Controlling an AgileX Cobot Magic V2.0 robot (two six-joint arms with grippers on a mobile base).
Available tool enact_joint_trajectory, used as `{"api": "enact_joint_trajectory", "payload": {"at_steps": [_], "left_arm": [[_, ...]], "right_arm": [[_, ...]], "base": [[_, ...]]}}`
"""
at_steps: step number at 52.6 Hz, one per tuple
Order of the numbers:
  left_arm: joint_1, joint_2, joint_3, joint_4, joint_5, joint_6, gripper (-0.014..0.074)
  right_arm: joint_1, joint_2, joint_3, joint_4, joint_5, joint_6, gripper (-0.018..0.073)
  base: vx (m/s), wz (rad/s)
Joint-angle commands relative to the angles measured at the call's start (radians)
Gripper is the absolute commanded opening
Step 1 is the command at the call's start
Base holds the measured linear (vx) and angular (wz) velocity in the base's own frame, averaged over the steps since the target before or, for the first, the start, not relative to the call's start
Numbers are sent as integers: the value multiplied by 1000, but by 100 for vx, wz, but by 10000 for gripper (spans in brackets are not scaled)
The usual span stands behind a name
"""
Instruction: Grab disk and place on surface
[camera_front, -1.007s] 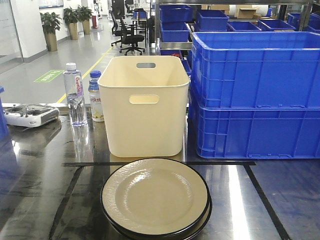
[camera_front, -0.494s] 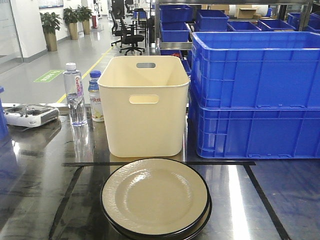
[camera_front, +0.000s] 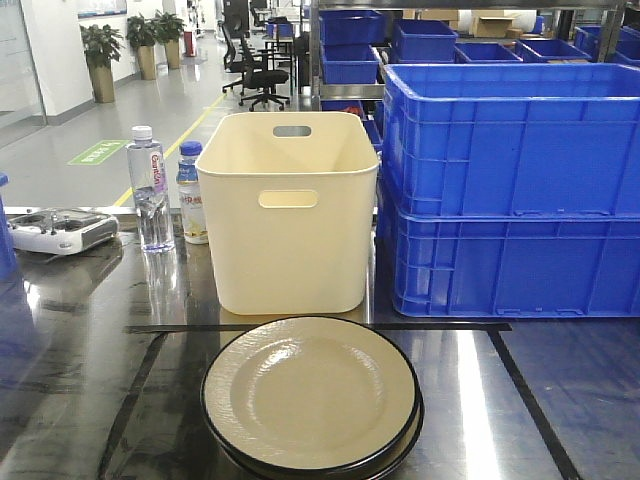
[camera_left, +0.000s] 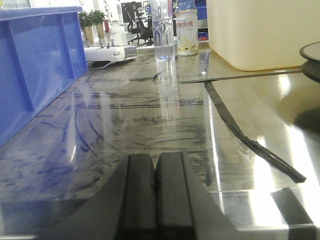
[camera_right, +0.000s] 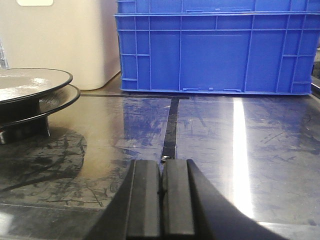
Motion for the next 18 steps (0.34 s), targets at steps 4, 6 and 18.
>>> {"api": "enact_joint_trajectory", "payload": {"at_steps": [4, 6, 18], "left_arm": [[-7, -17, 12, 0, -82, -8, -1], [-7, -17, 12, 0, -82, -8, -1], [-7, -17, 12, 0, -82, -8, -1]], "right_arm": [[-5, -12, 19, -15, -76, -5, -9], [-5, -12, 19, -15, -76, -5, -9], [-5, -12, 19, -15, -76, -5, -9]], "base": [[0, 0], [0, 0], [0, 0]]}}
